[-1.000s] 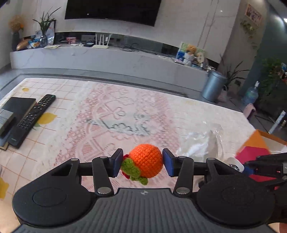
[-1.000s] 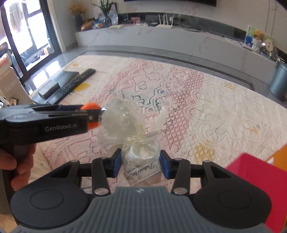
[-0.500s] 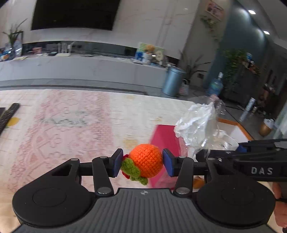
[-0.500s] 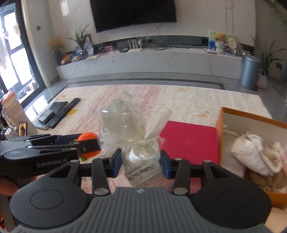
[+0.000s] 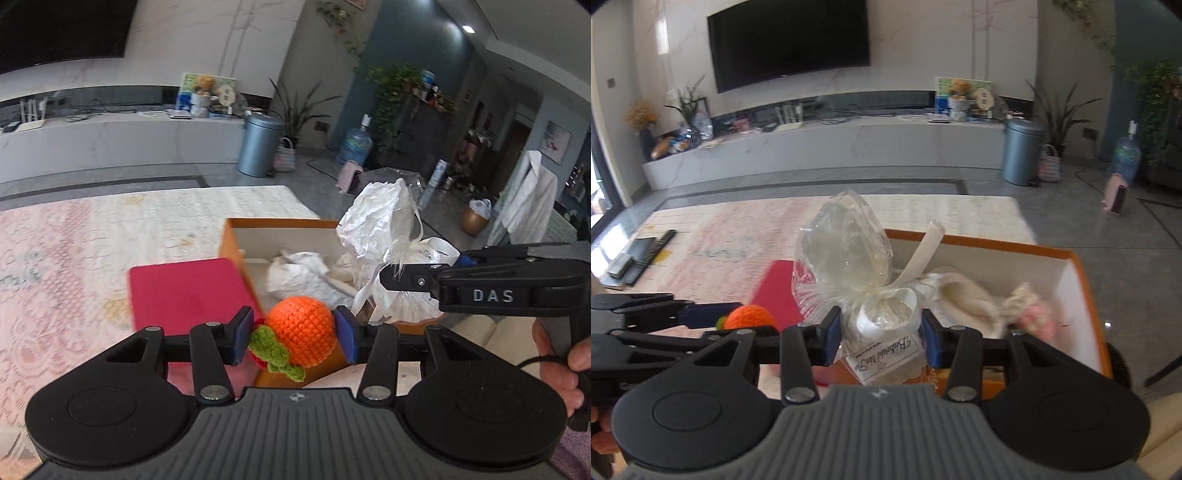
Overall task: Organize soft objects
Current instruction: 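Carry the orange toy into the box with the left tool while the right carries the gift bag in, then open both tools to release the toy and gift bag into the box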
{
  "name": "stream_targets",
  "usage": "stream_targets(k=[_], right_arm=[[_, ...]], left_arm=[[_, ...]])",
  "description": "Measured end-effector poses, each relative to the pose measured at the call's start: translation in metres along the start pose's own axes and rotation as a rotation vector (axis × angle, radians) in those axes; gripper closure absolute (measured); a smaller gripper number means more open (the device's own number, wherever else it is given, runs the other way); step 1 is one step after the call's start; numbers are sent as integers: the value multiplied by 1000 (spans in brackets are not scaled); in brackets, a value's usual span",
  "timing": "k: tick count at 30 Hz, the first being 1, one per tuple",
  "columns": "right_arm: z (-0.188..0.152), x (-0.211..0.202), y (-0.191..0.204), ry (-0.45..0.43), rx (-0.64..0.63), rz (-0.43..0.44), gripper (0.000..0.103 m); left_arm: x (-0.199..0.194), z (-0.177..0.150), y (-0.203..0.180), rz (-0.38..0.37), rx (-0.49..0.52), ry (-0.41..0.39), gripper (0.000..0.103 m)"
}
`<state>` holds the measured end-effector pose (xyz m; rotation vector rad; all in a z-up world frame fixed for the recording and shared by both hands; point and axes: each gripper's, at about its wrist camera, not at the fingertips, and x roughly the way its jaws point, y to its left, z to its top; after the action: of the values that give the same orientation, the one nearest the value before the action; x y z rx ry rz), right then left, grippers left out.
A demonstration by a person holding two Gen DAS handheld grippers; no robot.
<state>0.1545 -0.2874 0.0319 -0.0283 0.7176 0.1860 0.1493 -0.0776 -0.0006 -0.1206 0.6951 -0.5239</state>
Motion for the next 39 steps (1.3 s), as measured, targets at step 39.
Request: stream_targets(k=[39], right_arm=[[-7,124,-106,360,-16,-234,48]], left_arm=[[170,12,-46,96,175,305,38]])
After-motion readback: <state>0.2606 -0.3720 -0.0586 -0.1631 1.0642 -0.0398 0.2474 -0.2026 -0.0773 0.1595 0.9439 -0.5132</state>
